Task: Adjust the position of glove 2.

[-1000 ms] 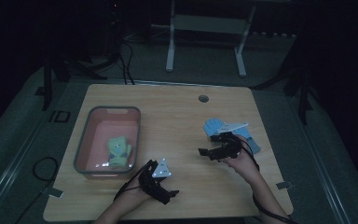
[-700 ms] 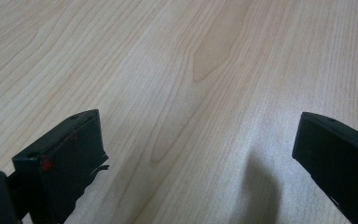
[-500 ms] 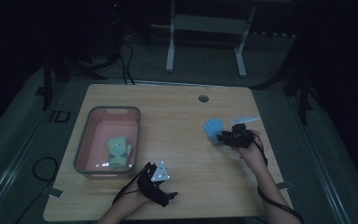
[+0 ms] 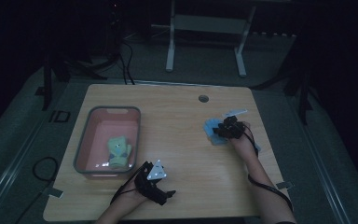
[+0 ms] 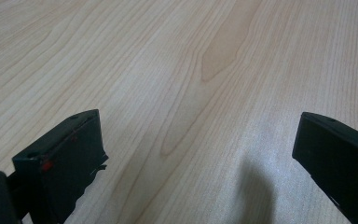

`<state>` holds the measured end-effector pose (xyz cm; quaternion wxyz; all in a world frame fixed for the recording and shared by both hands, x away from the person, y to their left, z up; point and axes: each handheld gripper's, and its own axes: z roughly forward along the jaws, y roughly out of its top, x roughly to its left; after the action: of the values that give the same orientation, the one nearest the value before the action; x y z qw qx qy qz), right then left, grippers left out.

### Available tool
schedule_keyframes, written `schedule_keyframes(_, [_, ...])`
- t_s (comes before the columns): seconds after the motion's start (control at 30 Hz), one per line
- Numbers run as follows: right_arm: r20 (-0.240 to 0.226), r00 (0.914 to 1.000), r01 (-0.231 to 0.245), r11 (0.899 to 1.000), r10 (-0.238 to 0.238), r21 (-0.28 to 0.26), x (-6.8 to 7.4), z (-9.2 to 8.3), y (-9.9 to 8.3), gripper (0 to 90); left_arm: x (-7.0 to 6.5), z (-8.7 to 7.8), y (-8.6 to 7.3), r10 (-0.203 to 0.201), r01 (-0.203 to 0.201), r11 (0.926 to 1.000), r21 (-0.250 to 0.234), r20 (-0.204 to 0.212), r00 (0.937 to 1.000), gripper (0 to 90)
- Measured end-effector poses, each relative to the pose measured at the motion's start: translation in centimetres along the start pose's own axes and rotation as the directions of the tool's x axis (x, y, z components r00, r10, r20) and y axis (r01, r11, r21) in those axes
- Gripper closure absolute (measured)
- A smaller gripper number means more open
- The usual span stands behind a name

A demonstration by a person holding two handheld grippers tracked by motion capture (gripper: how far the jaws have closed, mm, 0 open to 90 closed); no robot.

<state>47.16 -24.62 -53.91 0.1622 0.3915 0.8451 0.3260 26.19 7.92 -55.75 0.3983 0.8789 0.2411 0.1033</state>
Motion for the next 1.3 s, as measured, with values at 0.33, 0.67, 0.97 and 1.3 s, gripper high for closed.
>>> schedule_keyframes(0.33, [0.014, 0.9999, -0.002, 1.000, 0.002, -0.015, 0.7, 0.5, -0.8, 73.7, -0.2, 0.0, 0.0, 0.012, -0.012, 0.9999, 0.001, -0.002, 0.9999, 2.5])
schedule_keyframes(0.67, [0.021, 0.9968, -0.077, 0.997, 0.078, -0.018, 1.7, 0.1, -0.6, 83.4, -0.2, 0.2, -0.1, 0.015, -0.015, 0.9999, 0.003, -0.011, 0.9998, 2.5])
schedule_keyframes(0.97, [-0.006, 0.9934, -0.114, 0.988, 0.114, -0.101, 4.5, -4.3, 1.1, 84.1, -0.2, 0.3, 0.0, 0.017, -0.017, 0.9998, 0.010, -0.020, 0.9997, 2.5])
schedule_keyframes(1.3, [-0.038, 0.9879, -0.155, 0.975, 0.150, -0.161, 10.2, -9.0, 1.0, 84.1, 0.0, 0.2, 0.1, 0.022, -0.023, 0.9997, -0.005, -0.020, 0.9996, 2.5])
